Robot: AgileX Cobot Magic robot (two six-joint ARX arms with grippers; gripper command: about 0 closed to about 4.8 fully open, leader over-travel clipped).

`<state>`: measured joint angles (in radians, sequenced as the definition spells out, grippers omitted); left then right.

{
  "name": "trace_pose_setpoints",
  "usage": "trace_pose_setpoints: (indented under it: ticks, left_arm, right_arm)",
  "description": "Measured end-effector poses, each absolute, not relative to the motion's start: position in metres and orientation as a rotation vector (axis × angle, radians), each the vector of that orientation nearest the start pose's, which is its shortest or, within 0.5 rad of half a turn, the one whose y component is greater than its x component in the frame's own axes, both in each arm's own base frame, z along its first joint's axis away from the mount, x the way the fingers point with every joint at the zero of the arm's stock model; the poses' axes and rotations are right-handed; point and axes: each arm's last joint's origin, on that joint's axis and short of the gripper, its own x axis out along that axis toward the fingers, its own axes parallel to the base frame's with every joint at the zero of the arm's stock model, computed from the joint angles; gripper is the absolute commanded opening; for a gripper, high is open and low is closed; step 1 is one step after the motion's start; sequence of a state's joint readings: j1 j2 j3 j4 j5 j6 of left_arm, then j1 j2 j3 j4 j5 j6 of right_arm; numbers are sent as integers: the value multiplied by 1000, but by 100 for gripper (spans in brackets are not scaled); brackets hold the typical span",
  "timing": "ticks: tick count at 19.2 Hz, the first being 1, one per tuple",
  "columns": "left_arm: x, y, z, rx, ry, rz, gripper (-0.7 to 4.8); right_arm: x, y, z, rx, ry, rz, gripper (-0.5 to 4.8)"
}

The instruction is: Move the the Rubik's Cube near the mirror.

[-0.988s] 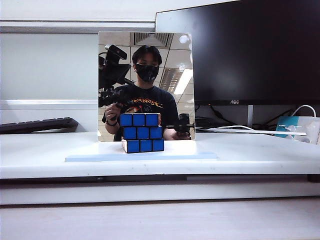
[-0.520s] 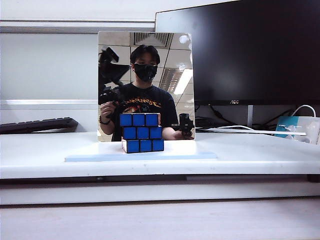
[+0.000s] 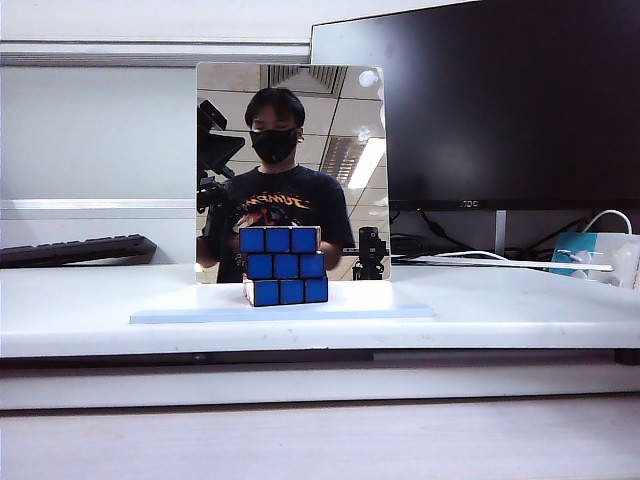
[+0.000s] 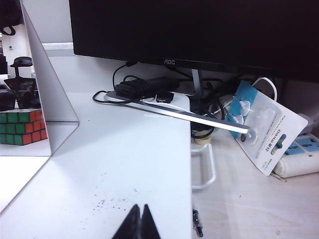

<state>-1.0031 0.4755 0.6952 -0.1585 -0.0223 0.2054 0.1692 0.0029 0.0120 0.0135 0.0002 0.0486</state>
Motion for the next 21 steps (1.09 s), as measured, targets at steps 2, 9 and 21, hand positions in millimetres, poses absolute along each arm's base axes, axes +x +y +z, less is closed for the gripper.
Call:
trace_pose_setpoints:
  ticks: [2, 9, 21]
  left_arm:
    - [58, -91, 342, 158, -154, -971, -1]
    - [73, -18, 312, 66, 41, -398, -1]
    - [86, 4, 207, 19, -69, -51, -1]
  right_arm:
    - [96, 16, 169, 50, -19, 170, -1]
    - [96, 16, 169, 51, -22, 171, 0]
    - [96, 16, 169, 51, -21, 171, -1]
